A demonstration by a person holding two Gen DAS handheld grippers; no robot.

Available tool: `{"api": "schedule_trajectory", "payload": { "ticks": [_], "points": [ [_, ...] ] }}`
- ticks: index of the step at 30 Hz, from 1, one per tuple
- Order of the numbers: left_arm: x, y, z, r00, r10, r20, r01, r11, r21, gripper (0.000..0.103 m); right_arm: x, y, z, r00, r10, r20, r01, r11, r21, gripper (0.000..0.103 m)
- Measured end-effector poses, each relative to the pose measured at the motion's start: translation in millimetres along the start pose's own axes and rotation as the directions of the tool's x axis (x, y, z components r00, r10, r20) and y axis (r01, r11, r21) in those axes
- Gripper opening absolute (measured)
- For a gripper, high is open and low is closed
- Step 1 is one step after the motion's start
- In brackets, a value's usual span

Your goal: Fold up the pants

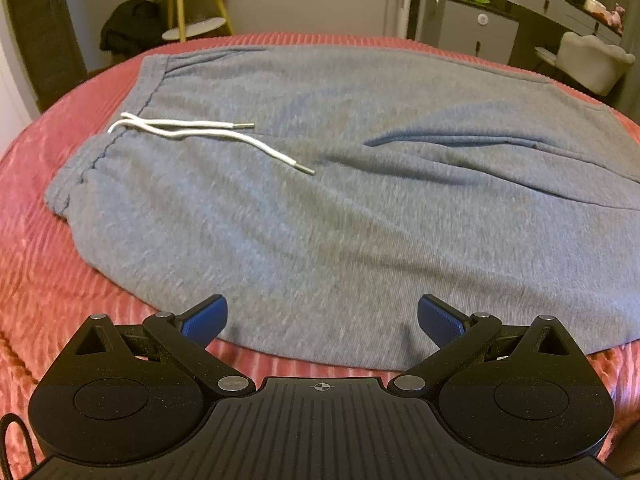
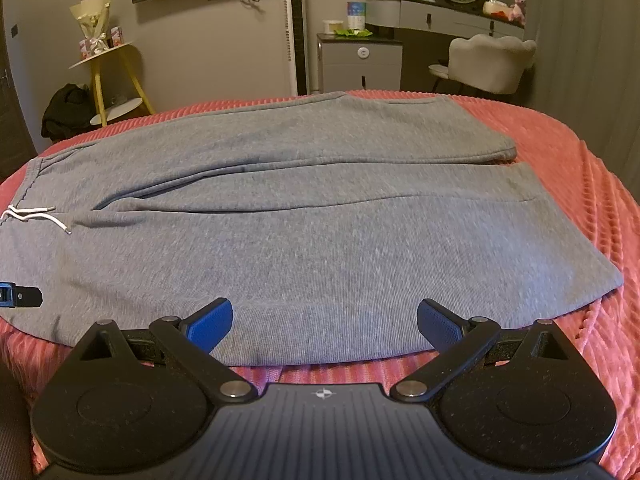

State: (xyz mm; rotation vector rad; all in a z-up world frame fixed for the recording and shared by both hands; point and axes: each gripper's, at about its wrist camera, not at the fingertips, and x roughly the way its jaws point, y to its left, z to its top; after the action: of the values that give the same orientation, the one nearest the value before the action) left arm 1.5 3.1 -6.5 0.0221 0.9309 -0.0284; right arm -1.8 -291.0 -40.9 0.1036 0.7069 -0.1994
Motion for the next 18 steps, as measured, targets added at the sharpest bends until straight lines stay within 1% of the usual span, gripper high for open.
{"api": "schedule_trajectory", "payload": {
  "ticks": [18],
  "points": [
    [-0.8, 0.4, 0.7, 1.0, -0.006, -0.011, 0.006, 1.0, -0.008, 0.103, 1.9, -2.4, -0.5, 1.0, 0.001, -0.005, 0.0, 1.0, 0.02, 0.099]
  ]
}}
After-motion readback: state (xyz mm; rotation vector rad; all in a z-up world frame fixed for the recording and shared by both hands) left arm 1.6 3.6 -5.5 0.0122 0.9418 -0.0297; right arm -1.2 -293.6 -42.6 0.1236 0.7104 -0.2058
